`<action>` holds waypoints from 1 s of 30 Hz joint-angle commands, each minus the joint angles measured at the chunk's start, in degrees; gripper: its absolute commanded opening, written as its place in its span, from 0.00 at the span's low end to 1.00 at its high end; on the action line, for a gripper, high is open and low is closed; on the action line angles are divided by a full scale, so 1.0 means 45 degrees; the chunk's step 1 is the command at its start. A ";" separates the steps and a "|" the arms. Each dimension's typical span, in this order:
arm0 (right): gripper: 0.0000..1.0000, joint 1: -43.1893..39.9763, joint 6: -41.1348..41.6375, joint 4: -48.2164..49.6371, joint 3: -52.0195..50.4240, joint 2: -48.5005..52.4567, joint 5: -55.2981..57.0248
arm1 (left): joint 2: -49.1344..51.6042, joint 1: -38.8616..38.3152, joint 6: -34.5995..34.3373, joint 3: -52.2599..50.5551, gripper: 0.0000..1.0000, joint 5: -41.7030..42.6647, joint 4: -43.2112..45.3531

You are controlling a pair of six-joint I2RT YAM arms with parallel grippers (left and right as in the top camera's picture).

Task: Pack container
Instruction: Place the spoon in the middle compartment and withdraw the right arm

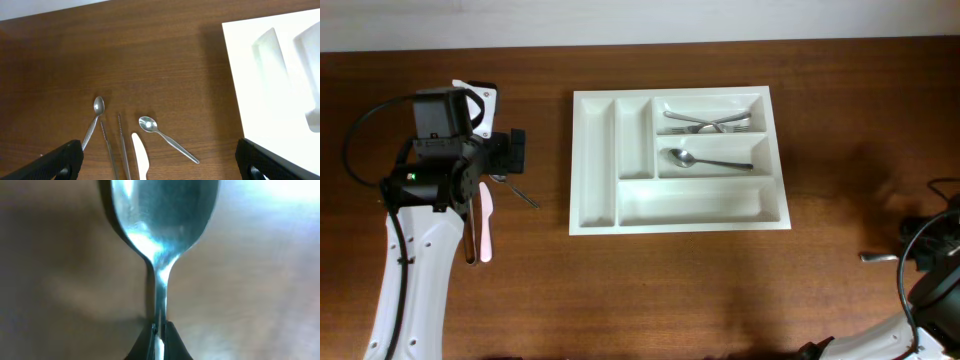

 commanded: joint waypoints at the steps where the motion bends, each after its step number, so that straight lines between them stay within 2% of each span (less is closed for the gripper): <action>1: 0.04 0.1151 -0.3963 0.0034 0.1001 -0.1112 -0.2351 | 0.0087 -0.0029 0.0204 0.0277 0.99 -0.0136 0.0034; 7: 0.04 0.4061 -0.9714 -0.0763 0.3313 -0.2336 -0.6800 | 0.0087 -0.0029 0.0204 0.0277 0.99 -0.0136 0.0034; 10: 0.04 0.5989 -1.1210 -0.1316 0.4619 -0.2691 -0.7388 | 0.0087 -0.0029 0.0204 0.0277 0.99 -0.0136 0.0034; 13: 0.04 0.8034 -1.3109 -0.1506 0.5542 -0.2735 -0.7363 | 0.0087 -0.0029 0.0204 0.0277 0.99 -0.0136 0.0034; 16: 0.04 1.0171 -1.6140 -0.1409 0.5668 -0.2725 -0.7130 | 0.0087 -0.0029 0.0204 0.0277 0.99 -0.0136 0.0034; 18: 0.04 1.1434 -1.7811 -0.1418 0.5639 -0.2569 -0.6033 | 0.0087 -0.0029 0.0204 0.0277 0.99 -0.0136 0.0034; 20: 0.04 1.2318 -1.8544 -0.1491 0.5629 -0.2322 -0.5061 | 0.0087 -0.0029 0.0204 0.0277 0.99 -0.0136 0.0034; 24: 0.04 1.3231 -2.0482 -0.1904 0.5615 -0.1588 -0.4337 | 0.0087 -0.0029 0.0204 0.0277 0.99 -0.0136 0.0034; 30: 0.04 1.3095 -2.2445 -0.1860 0.5605 0.0180 -0.3405 | 0.0087 -0.0029 0.0204 0.0277 0.99 -0.0136 0.0034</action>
